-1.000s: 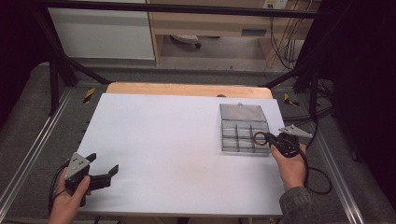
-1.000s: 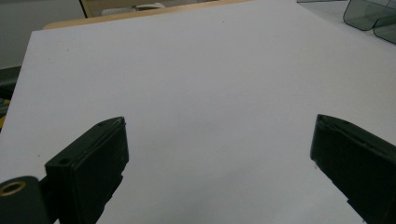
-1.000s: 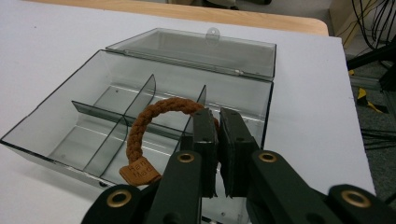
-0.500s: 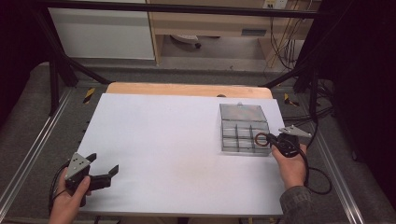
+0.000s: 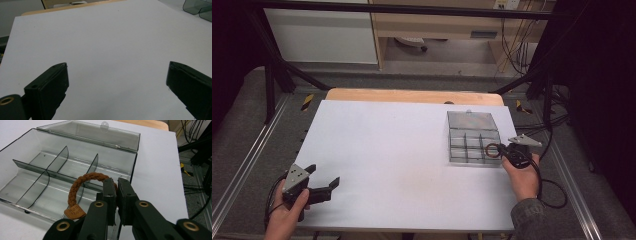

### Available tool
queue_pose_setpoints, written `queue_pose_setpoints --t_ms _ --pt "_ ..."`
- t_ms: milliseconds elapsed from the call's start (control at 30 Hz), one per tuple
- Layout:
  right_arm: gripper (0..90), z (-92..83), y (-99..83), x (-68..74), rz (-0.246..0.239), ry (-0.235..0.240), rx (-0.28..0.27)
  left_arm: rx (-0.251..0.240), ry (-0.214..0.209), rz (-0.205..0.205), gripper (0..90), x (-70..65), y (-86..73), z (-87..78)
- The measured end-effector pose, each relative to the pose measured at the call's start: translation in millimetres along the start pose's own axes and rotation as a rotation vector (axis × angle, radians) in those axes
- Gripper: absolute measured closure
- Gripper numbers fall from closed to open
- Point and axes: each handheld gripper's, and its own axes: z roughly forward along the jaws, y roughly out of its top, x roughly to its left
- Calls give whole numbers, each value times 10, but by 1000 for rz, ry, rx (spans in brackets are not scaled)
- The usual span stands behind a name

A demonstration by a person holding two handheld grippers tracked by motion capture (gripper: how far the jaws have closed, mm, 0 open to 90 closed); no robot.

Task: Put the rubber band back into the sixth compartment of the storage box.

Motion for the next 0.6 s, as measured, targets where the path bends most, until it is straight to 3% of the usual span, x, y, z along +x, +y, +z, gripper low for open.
queue_pose_setpoints --t_ms 333,600 --pt "839 3 4 52 -40 -9 7 3 -2 2 45 -6 -1 4" --pt "803 1 8 56 -35 -23 5 4 -1 6 45 -8 -1 5"
